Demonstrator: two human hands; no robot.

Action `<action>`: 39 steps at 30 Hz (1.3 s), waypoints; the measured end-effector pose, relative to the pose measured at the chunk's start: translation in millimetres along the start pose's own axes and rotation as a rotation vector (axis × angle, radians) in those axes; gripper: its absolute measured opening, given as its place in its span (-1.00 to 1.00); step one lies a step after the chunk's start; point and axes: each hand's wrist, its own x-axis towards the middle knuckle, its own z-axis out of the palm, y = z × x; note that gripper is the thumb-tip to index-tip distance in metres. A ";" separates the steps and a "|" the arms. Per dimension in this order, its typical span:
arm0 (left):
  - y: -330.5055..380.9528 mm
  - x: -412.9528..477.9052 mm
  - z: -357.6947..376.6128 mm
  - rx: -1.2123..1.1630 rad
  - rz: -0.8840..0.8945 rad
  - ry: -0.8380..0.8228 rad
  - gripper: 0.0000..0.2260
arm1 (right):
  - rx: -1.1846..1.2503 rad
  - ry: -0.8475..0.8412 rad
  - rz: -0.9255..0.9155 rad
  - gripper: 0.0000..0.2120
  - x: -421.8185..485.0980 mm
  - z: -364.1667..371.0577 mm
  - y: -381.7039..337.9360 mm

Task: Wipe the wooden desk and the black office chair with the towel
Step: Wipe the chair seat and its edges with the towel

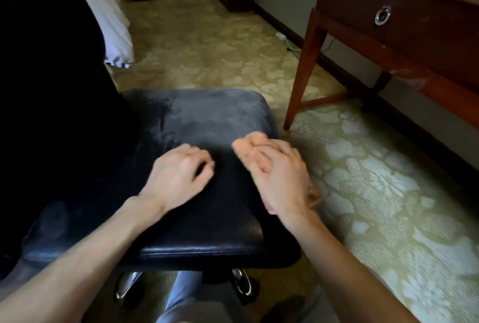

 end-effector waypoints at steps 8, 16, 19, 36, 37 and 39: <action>15.6 2.1 34.4 -0.036 0.042 -0.001 -0.67 | 0.146 -0.047 0.388 -0.62 18.7 22.1 55.4; 17.0 3.4 41.7 -0.031 0.035 0.039 -0.66 | 0.696 -0.035 0.908 -0.78 16.6 39.5 79.0; 15.7 5.3 41.8 -0.019 0.041 0.037 -0.64 | 1.062 -0.148 1.147 -0.82 10.2 44.2 91.0; 15.4 13.8 16.0 -0.595 -0.373 -0.091 -0.70 | -0.296 -0.161 -0.079 -0.67 6.6 9.7 -47.9; 8.7 11.2 7.8 -0.720 -0.417 -0.102 -0.71 | -0.344 -0.166 -0.137 -0.68 2.9 14.2 -61.0; -14.0 -1.7 -9.1 -0.698 -0.435 -0.069 -0.72 | -0.381 -0.213 -0.178 -0.70 -4.8 23.2 -85.2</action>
